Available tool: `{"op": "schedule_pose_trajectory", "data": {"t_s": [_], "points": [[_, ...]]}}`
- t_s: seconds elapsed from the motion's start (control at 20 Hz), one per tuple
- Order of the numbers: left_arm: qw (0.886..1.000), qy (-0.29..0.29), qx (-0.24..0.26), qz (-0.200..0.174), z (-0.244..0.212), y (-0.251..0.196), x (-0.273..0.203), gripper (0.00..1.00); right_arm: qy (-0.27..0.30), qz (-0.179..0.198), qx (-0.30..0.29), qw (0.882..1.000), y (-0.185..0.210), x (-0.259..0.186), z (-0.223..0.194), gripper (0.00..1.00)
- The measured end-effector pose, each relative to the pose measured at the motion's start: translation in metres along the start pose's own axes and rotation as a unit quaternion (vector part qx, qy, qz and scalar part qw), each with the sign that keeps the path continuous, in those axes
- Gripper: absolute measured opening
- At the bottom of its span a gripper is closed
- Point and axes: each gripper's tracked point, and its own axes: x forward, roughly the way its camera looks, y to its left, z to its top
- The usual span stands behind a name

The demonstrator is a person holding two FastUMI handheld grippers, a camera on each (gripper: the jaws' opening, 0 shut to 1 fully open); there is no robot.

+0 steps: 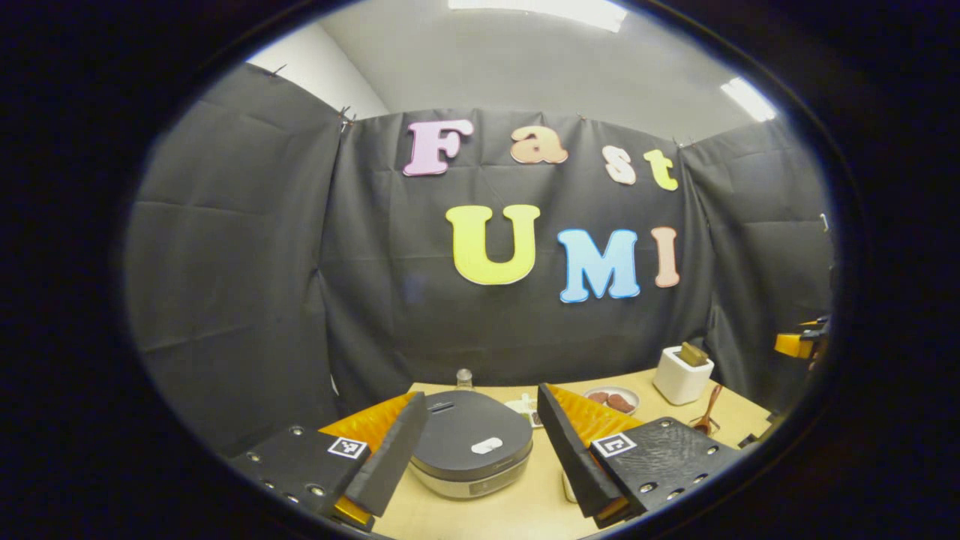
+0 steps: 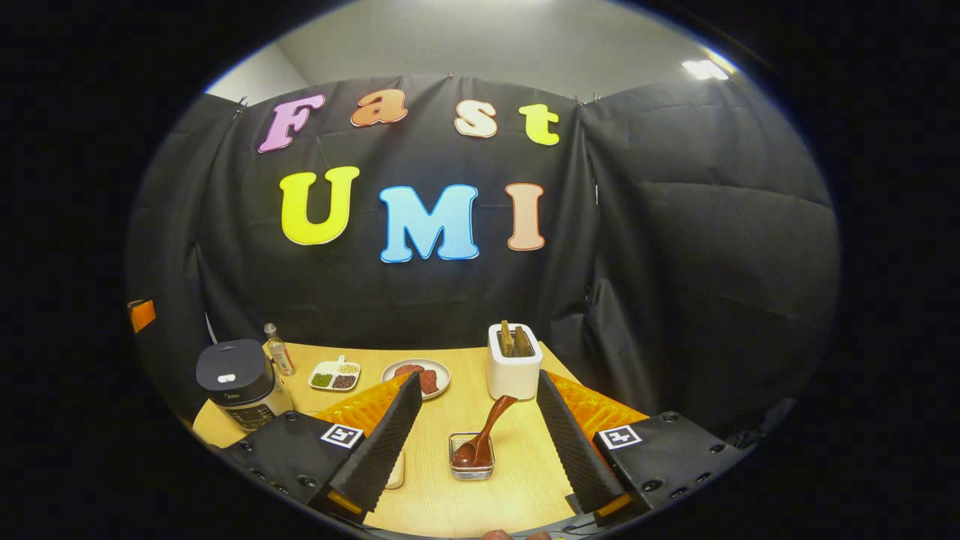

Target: Close the left gripper, press the button to open the rice cooker; take a wooden spoon from the chopstick holder with the right hand, scoop a spoonful of rice and pour it into the rice cooker, then put the wooden spoon back into the chopstick holder.

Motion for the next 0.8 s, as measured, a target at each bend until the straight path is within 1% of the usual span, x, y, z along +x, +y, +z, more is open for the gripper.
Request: {"op": "schedule_pose_trajectory", "data": {"t_s": [0.1, 0.2, 0.35, 0.45, 0.5, 0.55, 0.6, 0.65, 0.75, 0.8], "points": [[1.0, -0.017, -0.008, -0.019, 0.003, -0.006, -0.004, 0.93, 0.006, -0.003, 0.001, 1.0, 0.003, -0.001, -0.004, 0.98], [0.999, -0.02, -0.024, -0.036, -0.003, -0.021, -0.004, 0.93, 0.015, -0.002, -0.001, 1.0, 0.007, -0.003, -0.006, 0.98], [0.998, 0.001, -0.04, -0.048, -0.014, -0.021, -0.002, 0.93, 0.018, -0.005, -0.008, 1.0, 0.011, -0.007, -0.002, 0.98], [0.997, 0.017, -0.041, -0.055, -0.025, -0.021, 0.0, 0.91, 0.016, -0.006, -0.012, 1.0, 0.015, -0.009, 0.001, 0.98], [0.998, 0.017, -0.039, -0.046, -0.026, -0.015, 0.005, 0.73, 0.015, -0.003, -0.013, 1.0, 0.019, -0.011, 0.003, 0.98], [0.998, 0.025, -0.036, -0.055, -0.029, -0.017, 0.005, 0.55, 0.012, -0.001, -0.014, 1.0, 0.024, -0.013, 0.006, 0.98], [0.997, 0.034, -0.03, -0.067, -0.034, -0.019, -0.005, 0.53, 0.009, 0.0, -0.017, 1.0, 0.026, -0.014, 0.007, 0.98], [0.998, 0.036, -0.02, -0.055, -0.034, -0.014, -0.009, 0.52, 0.007, 0.003, -0.02, 1.0, 0.03, -0.015, 0.008, 0.97], [0.998, 0.041, -0.01, -0.055, -0.037, -0.006, -0.011, 0.3, 0.006, 0.011, -0.025, 1.0, 0.039, -0.016, 0.009, 0.98], [0.998, 0.044, -0.005, -0.042, -0.036, 0.002, -0.013, 0.19, 0.005, 0.014, -0.027, 1.0, 0.042, -0.017, 0.009, 0.98]]}}
